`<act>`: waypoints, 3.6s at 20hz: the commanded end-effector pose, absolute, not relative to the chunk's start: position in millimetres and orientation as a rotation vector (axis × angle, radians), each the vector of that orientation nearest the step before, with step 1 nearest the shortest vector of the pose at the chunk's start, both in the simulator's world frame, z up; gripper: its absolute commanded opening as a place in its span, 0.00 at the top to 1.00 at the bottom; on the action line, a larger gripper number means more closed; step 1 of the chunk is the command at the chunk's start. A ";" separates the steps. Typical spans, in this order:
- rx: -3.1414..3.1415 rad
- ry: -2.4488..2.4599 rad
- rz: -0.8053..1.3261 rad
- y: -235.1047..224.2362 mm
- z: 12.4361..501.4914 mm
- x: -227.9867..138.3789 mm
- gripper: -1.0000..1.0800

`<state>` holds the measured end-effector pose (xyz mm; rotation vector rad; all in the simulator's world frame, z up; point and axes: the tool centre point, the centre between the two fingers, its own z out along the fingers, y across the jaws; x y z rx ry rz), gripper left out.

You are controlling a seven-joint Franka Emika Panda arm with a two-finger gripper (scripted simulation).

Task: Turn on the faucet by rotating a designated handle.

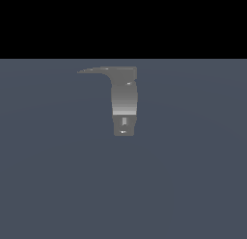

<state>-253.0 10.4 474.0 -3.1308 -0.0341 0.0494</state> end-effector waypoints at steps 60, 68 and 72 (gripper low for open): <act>-2.755 1.476 0.029 162.5 337.9 -58.2 1.00; -2.627 1.699 0.022 163.9 315.8 -15.4 1.00; -2.551 1.815 0.018 161.4 304.0 7.5 1.00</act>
